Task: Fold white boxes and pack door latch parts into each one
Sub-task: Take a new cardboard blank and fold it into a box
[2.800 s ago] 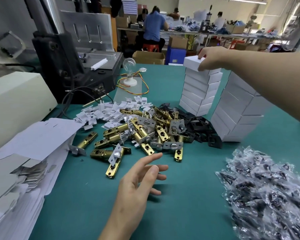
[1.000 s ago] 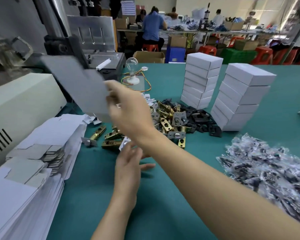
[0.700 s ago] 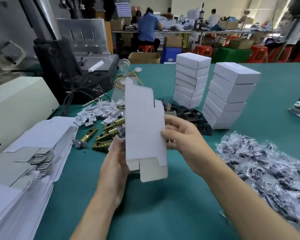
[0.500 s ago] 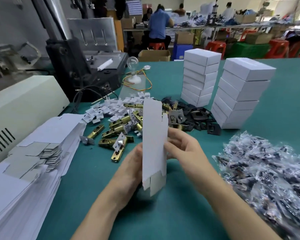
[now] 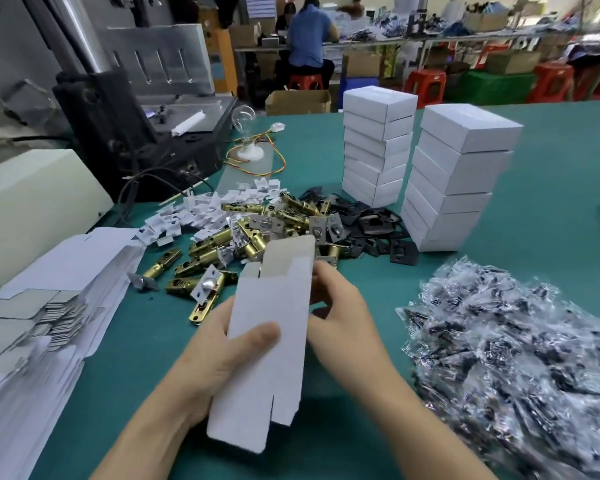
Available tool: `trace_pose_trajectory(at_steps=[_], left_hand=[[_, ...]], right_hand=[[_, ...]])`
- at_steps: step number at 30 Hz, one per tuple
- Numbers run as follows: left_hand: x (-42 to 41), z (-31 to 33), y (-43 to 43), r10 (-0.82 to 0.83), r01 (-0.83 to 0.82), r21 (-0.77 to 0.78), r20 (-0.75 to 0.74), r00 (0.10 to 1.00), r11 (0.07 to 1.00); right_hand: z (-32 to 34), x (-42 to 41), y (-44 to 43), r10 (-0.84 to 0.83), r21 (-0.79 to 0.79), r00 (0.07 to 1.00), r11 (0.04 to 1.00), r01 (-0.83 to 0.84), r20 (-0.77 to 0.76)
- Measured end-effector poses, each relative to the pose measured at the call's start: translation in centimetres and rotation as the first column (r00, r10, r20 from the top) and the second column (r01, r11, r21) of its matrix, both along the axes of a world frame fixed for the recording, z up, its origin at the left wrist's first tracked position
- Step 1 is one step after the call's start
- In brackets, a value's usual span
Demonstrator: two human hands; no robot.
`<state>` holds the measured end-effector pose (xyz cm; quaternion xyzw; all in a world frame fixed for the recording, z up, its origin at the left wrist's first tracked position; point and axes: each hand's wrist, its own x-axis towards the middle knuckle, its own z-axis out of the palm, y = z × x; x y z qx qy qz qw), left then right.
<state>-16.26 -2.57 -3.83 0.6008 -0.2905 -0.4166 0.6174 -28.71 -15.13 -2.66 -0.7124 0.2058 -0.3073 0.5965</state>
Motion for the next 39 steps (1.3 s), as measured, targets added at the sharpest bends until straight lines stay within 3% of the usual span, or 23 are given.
trace_pose_trajectory(at_steps=[4, 6, 8, 11, 13, 16, 20, 23, 30, 36, 39], left_hand=[[0.8, 0.1, 0.3, 0.166, -0.169, -0.018, -0.118, 0.979, 0.985], [0.7, 0.0, 0.3, 0.233, -0.236, -0.017, -0.118, 0.965, 0.972], [0.2, 0.2, 0.3, 0.226, -0.23, -0.023, -0.1, 0.969, 0.973], [-0.7, 0.5, 0.4, 0.119, -0.121, -0.027, -0.065, 0.991, 0.992], [-0.7, 0.5, 0.9, 0.053, -0.056, -0.033, -0.08, 0.995, 0.998], [-0.5, 0.7, 1.6, -0.066, 0.056, -0.076, -0.136, 0.988, 0.996], [-1.4, 0.6, 1.7, -0.194, 0.19, -0.046, -0.088, 0.977, 0.981], [-1.8, 0.8, 1.5, -0.218, 0.218, -0.01, -0.05, 0.975, 0.976], [-2.1, 1.2, 1.1, -0.219, 0.233, -0.091, 0.134, 0.966, 0.968], [-2.4, 2.5, 0.7, -0.244, 0.267, -0.105, 0.189, 0.951, 0.958], [-1.8, 2.3, 0.6, -0.21, 0.228, -0.095, 0.175, 0.962, 0.969]], right_hand=[[0.5, -0.5, -0.9, -0.185, 0.051, 0.98, 0.982, 0.181, 0.07], [0.8, -0.9, -1.2, -0.263, -0.213, 0.96, 0.936, 0.279, 0.1], [1.0, -1.0, -1.1, -0.256, -0.526, 0.962, 0.807, 0.268, 0.097], [0.5, -0.7, -0.5, -0.222, -0.717, 0.975, 0.683, 0.137, -0.025], [0.3, -0.6, 0.0, -0.176, -0.693, 0.98, 0.718, 0.065, -0.091], [0.5, -0.6, -0.1, -0.096, -0.583, 0.995, 0.81, 0.068, -0.018], [0.6, -0.5, 0.1, -0.088, -0.52, 0.996, 0.85, 0.078, 0.004], [0.7, -0.6, 0.3, -0.092, -0.489, 0.996, 0.869, 0.076, -0.008], [1.2, -0.8, 0.8, -0.03, -0.434, 0.999, 0.9, 0.041, 0.033], [1.8, -1.1, 0.5, -0.032, -0.319, 0.995, 0.946, 0.062, 0.097], [1.9, -1.1, 0.2, -0.048, -0.337, 0.994, 0.938, 0.079, 0.097]])
